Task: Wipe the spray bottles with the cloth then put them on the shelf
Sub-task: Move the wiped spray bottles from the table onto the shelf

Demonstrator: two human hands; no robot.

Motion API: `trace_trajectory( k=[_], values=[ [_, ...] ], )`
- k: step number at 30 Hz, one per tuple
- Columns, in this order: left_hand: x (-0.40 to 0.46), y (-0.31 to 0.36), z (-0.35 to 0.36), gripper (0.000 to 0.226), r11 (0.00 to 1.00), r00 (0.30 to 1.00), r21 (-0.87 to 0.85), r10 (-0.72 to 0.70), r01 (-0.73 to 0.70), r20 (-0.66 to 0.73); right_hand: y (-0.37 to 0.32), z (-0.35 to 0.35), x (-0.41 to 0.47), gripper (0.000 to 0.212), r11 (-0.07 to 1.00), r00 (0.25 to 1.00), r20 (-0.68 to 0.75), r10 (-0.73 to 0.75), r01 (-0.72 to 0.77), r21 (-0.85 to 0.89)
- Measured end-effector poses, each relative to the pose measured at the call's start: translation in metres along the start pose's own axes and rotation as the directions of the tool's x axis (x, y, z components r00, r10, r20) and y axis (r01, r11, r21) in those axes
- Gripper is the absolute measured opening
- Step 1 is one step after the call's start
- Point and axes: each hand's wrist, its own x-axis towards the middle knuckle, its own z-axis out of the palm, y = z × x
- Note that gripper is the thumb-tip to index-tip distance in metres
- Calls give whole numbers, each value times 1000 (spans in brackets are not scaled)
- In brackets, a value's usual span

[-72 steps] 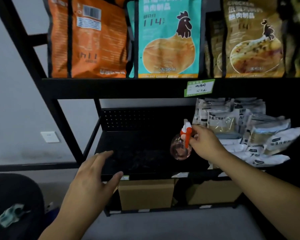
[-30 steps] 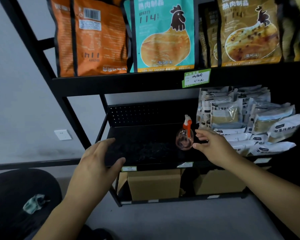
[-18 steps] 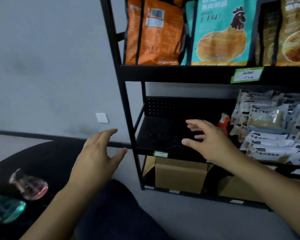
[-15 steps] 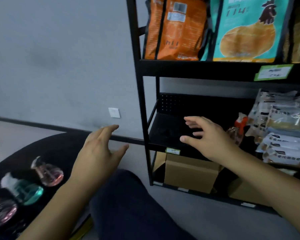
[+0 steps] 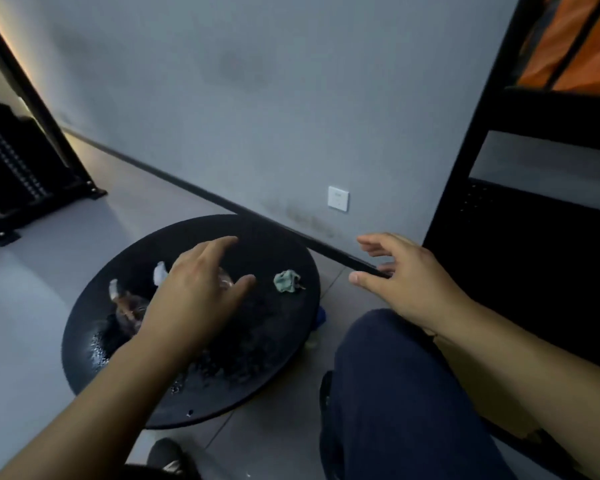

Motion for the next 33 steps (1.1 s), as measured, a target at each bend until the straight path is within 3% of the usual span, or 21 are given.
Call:
trace_trajectory(
  k=[17, 27, 33],
  values=[
    [40, -122, 14, 64, 946, 949, -78, -315, 315, 6, -39, 185, 125, 57, 997, 954, 290, -69, 72, -1],
    [69, -147, 26, 56, 932, 937, -102, -348, 349, 29, -32, 277, 195, 55, 997, 914, 405, 27, 7, -81],
    [76, -158, 30, 57, 913, 916, -108, -399, 393, -36, -20, 317, 214, 57, 991, 887, 455, 77, -19, -130]
  ],
)
